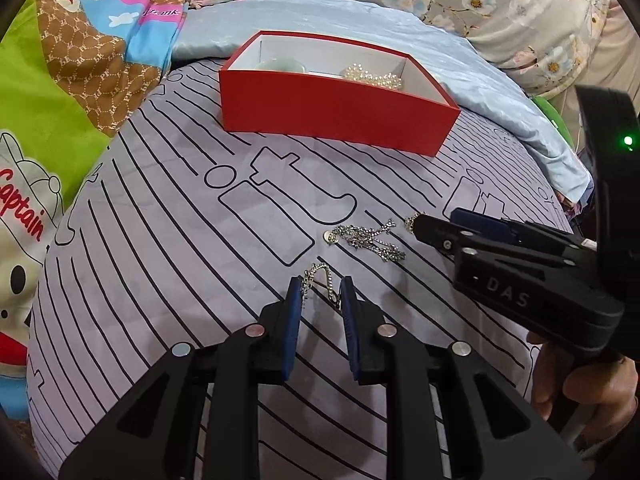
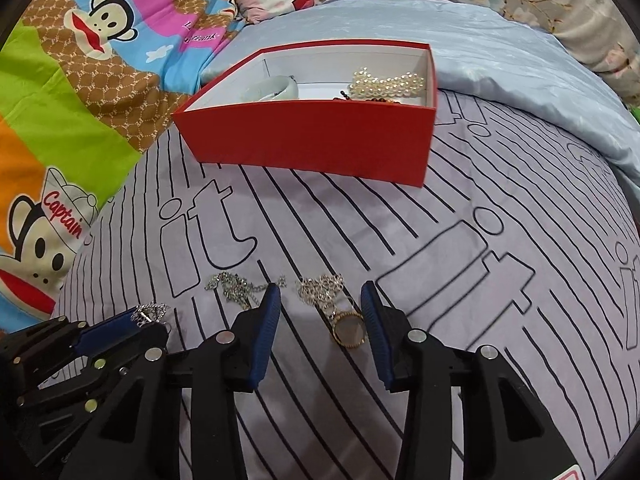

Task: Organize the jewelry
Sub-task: 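Close the right gripper on the gold chain with ring while the left gripper holds the silver chain, then carry the silver chain and gold ring chain with both grippers into the red box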

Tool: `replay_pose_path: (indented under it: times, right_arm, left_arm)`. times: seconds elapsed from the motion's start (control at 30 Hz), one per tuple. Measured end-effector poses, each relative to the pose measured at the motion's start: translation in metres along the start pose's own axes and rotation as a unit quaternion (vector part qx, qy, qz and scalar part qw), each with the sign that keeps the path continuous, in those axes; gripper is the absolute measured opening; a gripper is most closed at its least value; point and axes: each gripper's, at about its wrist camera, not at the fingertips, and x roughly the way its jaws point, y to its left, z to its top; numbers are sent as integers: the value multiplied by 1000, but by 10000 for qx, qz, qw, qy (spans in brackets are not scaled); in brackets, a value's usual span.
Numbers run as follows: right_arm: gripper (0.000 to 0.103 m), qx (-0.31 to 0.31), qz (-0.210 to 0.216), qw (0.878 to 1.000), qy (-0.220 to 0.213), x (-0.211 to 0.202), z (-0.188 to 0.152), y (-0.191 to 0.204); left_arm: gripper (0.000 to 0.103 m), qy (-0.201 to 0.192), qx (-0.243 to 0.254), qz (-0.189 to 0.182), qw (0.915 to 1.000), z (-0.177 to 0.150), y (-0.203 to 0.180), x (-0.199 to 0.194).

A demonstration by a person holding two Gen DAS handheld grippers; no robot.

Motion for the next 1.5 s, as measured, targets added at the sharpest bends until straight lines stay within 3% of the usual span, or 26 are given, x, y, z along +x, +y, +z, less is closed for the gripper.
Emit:
replay_pose_path:
  times: [0.43, 0.63, 0.77, 1.03, 1.1, 1.23, 1.43, 1.5]
  right_arm:
    - [20, -118, -77, 9998, 116, 13, -1, 0]
    - [18, -108, -64, 9999, 107, 11, -2, 0]
    - [3, -71, -15, 9999, 90, 7, -1, -2]
    - [4, -65, 35, 9999, 108, 7, -1, -4]
    - [13, -39, 13, 9999, 116, 7, 0, -5]
    - [18, -70, -10, 9999, 144, 9, 0, -4]
    - [17, -44, 16, 9999, 143, 11, -1, -4]
    - [11, -46, 28, 9999, 149, 11, 0, -4]
  left_arm:
    - [19, 5, -86, 13, 10000, 3, 5, 1]
    - [19, 2, -82, 27, 10000, 3, 5, 0]
    - [19, -14, -86, 41, 10000, 4, 6, 0]
    - [19, 5, -89, 33, 10000, 4, 5, 0]
    - [19, 16, -90, 35, 10000, 4, 5, 0]
    - [19, 26, -94, 26, 9999, 4, 5, 1]
    - [19, 34, -95, 21, 9999, 4, 6, 1]
    - [19, 34, -89, 19, 10000, 4, 6, 2]
